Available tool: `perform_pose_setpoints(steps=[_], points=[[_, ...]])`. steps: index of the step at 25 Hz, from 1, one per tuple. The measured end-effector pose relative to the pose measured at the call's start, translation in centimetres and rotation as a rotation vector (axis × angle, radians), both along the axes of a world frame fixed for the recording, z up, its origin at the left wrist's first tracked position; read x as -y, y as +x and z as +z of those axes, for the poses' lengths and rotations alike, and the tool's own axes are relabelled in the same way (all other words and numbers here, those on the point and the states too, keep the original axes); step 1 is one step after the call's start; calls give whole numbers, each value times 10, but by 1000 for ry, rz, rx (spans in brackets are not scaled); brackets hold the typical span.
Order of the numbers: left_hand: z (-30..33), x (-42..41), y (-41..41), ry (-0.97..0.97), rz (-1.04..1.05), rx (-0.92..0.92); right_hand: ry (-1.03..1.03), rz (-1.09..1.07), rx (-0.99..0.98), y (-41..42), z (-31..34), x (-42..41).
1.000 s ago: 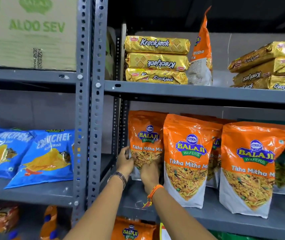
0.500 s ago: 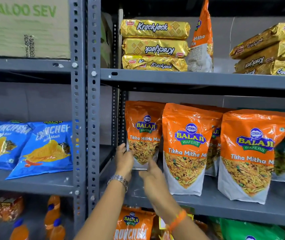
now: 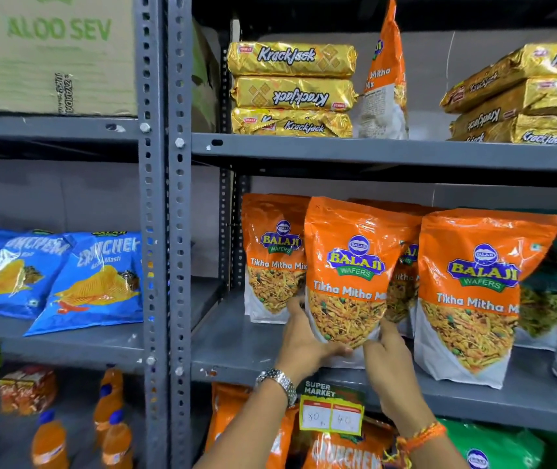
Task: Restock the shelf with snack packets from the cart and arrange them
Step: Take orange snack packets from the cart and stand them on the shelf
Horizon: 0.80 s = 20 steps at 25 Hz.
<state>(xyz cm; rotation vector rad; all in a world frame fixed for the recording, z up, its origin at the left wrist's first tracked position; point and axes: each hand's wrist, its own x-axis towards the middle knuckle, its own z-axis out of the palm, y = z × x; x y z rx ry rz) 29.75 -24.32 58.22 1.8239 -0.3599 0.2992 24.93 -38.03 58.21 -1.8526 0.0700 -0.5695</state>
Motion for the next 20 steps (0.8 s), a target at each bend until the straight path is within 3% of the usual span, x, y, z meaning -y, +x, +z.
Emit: perform_pose_setpoints(steps=[9,15,20], points=[[-1,-81,7,19,142,10,10,220,-57,20,13,-39],[6,-102,13,79,183,-17,326,239,107,79,78,-30],[7,-105,17,68,210,-20,451,300,96,101,113,-37]])
